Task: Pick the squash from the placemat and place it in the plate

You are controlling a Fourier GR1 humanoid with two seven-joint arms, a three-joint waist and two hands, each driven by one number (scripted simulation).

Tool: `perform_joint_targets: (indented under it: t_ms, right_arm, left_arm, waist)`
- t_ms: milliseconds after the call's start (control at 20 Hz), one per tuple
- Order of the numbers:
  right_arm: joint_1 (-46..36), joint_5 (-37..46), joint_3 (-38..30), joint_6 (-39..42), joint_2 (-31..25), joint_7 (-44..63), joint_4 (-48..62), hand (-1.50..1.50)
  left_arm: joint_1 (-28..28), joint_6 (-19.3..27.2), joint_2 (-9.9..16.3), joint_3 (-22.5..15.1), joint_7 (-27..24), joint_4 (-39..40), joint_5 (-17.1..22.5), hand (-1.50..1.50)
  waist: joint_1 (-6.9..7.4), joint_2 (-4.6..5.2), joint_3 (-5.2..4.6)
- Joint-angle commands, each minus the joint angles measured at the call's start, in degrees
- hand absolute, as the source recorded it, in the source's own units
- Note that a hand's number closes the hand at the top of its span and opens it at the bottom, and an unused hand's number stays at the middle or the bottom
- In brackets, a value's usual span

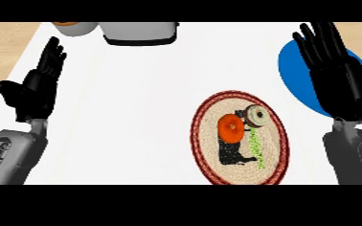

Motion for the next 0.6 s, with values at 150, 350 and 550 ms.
perform_joint_targets:
  t_ms: [150, 350, 550]
  right_arm:
    - [-3.8, -7.4, 8.9, 22.9, -1.3, -2.3, 6.7, 1.50]
    - [-11.7, 13.7, 11.0, 26.3, -14.6, -9.4, -1.1, 1.50]
    - [-2.1, 4.6, 7.8, 33.8, -3.8, -29.1, 25.4, -1.50]
  left_arm:
    - [1.5, -2.8, -1.9, -2.9, 3.2, 0.3, 0.8, 0.00]
    - [2.8, -3.7, -3.0, -4.6, 5.4, 1.4, 1.6, 0.00]
    - [3.4, -6.0, -3.7, -4.6, 5.8, 1.3, 3.1, 0.00]
  waist:
    - [4.53, 1.56, -0.59]
    - [4.30, -0.27, -1.42]
    - [4.30, 1.98, -0.47]
